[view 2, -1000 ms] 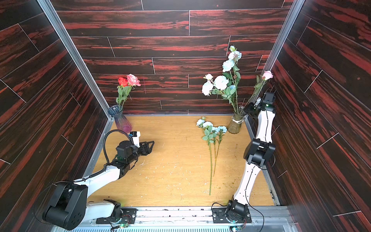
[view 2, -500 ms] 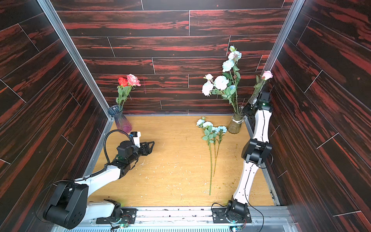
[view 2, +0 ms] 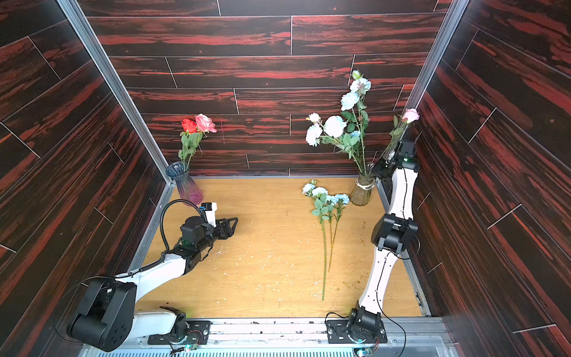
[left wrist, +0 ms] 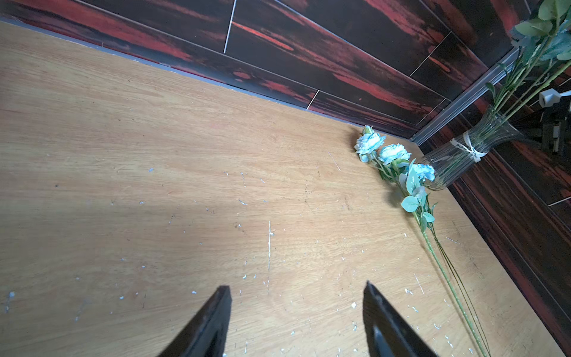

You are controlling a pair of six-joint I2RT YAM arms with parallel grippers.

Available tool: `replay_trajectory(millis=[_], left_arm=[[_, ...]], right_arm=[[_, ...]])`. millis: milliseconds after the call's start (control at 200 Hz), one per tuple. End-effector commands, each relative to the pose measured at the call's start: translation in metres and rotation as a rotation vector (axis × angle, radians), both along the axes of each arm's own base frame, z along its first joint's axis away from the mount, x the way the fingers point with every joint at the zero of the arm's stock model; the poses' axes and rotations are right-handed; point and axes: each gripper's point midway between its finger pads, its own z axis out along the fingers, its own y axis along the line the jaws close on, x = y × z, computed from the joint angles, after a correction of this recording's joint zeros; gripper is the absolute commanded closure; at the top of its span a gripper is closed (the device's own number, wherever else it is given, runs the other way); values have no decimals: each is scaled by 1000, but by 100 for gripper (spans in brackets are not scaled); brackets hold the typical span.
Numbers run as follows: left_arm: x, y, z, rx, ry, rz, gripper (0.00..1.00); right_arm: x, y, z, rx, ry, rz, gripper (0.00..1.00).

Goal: Pick out blue flowers from the vase
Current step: Pick up the vase from the corner of the board.

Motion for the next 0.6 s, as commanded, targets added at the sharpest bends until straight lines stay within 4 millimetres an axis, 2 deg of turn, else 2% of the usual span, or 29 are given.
replay_trajectory(millis=[0,155,411,511,596], left_arm=[[6,-2,9,16,-26,-1,31],[6,-2,8,17,-22,-2,31],[6,-2,9,17,-25,1,31],[6,-2,9,18,-26,2,31],[6,-1,9,18,-25,4,31]], right_arm=[[0,3,32,-7,-72,7,100],[-6,4,62,-12,-127,5,100],[-14,20,67,50,-141,50,100],[-16,33,74,78,-186,84,100],[-22,45,71,76,-216,96,100]])
